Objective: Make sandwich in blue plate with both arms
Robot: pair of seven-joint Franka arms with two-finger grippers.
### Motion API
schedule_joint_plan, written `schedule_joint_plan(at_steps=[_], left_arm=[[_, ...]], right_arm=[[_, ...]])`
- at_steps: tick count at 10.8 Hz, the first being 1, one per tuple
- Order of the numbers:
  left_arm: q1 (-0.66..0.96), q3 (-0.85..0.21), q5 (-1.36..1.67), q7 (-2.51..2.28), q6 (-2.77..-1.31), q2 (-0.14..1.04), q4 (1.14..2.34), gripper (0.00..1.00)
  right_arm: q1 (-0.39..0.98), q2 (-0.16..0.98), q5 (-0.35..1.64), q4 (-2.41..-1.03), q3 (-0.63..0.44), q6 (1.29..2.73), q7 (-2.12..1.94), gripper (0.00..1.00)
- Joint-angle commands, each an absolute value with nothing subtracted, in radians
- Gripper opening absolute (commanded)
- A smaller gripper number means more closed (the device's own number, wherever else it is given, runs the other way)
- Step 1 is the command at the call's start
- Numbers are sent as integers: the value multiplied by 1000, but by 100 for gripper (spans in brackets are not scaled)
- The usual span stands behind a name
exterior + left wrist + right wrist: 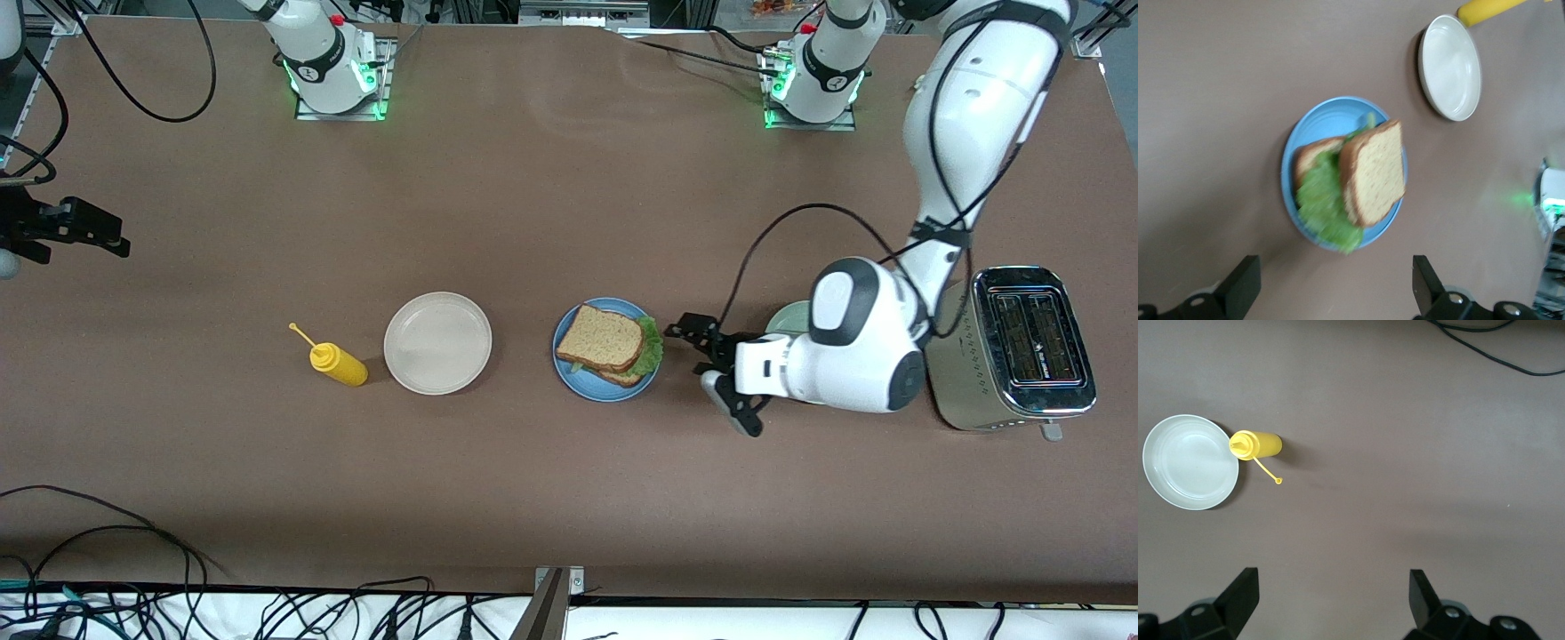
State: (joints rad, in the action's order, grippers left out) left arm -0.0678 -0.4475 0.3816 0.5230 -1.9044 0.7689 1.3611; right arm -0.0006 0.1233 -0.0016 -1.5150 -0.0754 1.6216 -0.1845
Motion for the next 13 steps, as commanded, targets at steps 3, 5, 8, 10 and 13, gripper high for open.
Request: schedule_joint_plan(at_steps=[3, 5, 8, 10, 13], left_arm=[[-178, -442, 116, 526, -1723, 562, 1384, 100], [-204, -443, 20, 528, -1663, 500, 1382, 100], [-241, -440, -12, 522, -1599, 381, 1384, 100], [-133, -320, -70, 523, -1591, 251, 1425, 100], [20, -85, -66, 520, -1597, 120, 1489, 100]], right_arm=[[-3, 129, 0, -1502, -74, 1621, -172, 100], [-2, 136, -5, -1502, -72, 1629, -172, 100], [9, 146, -12, -1502, -71, 1634, -179, 100], [15, 146, -5, -1500, -69, 1650, -178, 100], [61, 134, -2, -1500, -71, 1646, -170, 100]])
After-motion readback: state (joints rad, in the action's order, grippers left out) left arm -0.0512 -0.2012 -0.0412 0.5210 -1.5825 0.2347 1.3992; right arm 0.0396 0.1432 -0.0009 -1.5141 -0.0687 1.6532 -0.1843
